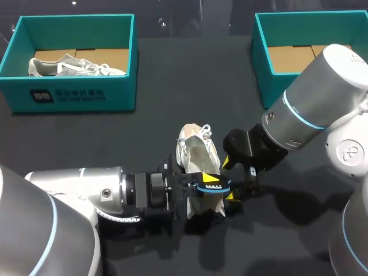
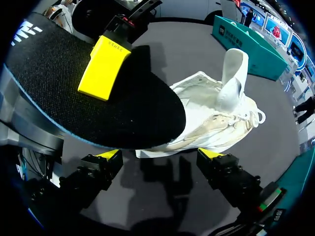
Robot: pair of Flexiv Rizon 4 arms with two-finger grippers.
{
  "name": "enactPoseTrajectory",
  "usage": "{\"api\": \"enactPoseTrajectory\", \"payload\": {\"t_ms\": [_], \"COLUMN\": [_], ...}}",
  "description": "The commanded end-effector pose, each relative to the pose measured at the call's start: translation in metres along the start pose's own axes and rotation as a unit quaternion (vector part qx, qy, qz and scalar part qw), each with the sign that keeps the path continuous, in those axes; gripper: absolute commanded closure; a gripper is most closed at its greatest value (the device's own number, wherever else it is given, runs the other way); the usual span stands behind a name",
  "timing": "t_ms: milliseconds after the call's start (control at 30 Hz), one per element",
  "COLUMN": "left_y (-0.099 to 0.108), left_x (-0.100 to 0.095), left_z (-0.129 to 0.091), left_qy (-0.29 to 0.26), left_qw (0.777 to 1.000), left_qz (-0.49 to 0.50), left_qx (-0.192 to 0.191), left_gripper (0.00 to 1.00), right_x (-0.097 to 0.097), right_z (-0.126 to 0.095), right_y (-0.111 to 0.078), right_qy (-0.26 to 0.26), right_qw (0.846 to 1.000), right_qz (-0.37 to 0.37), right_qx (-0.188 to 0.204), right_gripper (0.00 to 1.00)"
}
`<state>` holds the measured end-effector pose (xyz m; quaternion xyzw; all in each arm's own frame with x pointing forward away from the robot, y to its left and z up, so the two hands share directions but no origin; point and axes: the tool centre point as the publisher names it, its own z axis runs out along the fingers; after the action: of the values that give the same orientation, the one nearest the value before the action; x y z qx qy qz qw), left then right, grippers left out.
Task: Take the shoe out of the shoebox, open the shoe tongue, remove and reinsert the insole, then place the shoe into the shoebox
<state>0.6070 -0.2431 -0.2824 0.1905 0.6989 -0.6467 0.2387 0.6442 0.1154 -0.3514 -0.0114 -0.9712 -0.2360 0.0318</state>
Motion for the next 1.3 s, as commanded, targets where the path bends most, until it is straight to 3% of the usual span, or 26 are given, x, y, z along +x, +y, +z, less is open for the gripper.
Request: {"api": "enactPoseTrajectory", "payload": {"t_ms": [33,1300], "left_y": [0.000,0.026], "left_x": [0.001,0.003], "left_z": [0.002,0.000], "left_qy": [-0.003,0.004], "left_qw": [1.000,0.999], "left_qz": [-0.001,0.026], "left_qx": [-0.004,-0.029], "left_gripper": [1.00,1.00], "right_x": [0.001,0.001], "right_z": [0.002,0.002], "right_y": [0.000,0.000], "right_qy": [-0.001,-0.001], "right_qw": [1.000,1.000], "right_qz": [0.000,0.000], "right_qx": [0.000,0.000], "right_gripper": [0.00,0.00]}}
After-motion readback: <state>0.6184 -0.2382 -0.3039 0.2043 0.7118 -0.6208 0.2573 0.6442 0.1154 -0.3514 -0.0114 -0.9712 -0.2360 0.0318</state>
